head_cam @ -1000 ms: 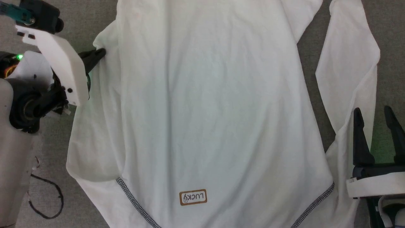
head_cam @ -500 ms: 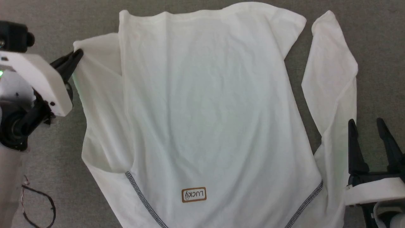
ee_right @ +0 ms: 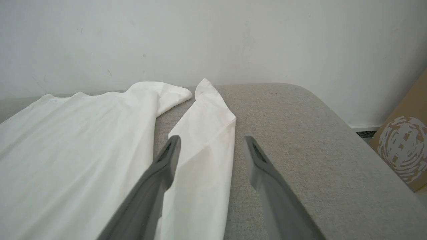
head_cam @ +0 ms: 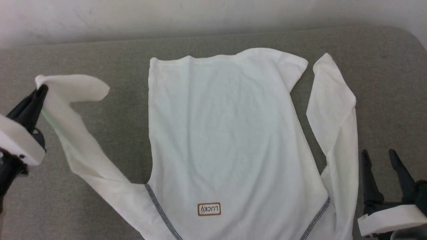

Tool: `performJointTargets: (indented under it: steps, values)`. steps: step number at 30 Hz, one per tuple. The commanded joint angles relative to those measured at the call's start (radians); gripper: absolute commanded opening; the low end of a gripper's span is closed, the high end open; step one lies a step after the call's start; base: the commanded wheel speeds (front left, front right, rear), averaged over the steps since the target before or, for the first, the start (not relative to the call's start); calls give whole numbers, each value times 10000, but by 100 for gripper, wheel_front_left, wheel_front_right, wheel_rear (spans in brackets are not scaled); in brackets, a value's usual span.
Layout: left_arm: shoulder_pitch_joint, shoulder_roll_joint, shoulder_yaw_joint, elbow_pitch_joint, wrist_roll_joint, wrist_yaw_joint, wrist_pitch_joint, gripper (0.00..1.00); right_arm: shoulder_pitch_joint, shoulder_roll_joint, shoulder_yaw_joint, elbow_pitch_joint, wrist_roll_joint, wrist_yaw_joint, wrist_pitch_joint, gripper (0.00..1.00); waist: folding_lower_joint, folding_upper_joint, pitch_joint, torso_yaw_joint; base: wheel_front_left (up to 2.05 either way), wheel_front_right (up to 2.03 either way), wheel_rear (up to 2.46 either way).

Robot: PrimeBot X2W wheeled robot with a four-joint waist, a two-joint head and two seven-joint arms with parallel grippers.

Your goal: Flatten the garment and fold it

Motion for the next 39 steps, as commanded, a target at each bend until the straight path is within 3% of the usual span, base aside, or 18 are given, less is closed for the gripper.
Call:
performJointTargets:
  steps: [1, 6, 9, 14, 21, 30, 35, 39]
  values:
    - [682, 56, 506, -229, -162, 269, -364, 0, 148, 22, -6, 31, 98, -7, -62, 100, 3, 0, -618, 108, 0, 0, 0]
    - [2413, 6, 1595, -687, 27, 1002, -1193, 0, 407, 22, -121, 74, 183, -7, -94, 100, 3, 0, -936, 203, 0, 0, 0]
    - [3256, -380, 1951, -985, -65, 1298, -1554, 0, 562, 22, -197, 55, 254, -7, -78, 100, 3, 0, -1088, 305, 0, 0, 0]
    - [4128, -725, 2111, -1409, 182, 1721, -1909, 0, 732, 22, -247, -30, 299, -7, 0, 100, 3, 0, -1312, 512, 0, 0, 0]
    - [4298, -725, 1907, -2226, 780, 2144, -2026, 0, 810, 22, -293, -289, 234, -7, 185, 100, 3, 0, -1507, 670, 0, 0, 0]
    - [3486, -665, 283, -4632, 1815, 2319, -1445, 0, 797, 22, -586, -592, 258, -7, 199, 100, 3, 0, -1465, 648, 0, 0, 0]
    - [2485, -1130, -1562, -5353, 2558, 2213, -903, 0, 724, 22, -877, -626, 298, -7, 134, 100, 3, 0, -1289, 542, 0, 0, 0]
    - [1559, -1850, -3445, -5270, 3289, 1885, -458, 0, 652, 22, -1005, -723, 310, -7, 161, 100, 3, 0, -1157, 395, 0, 0, 0]
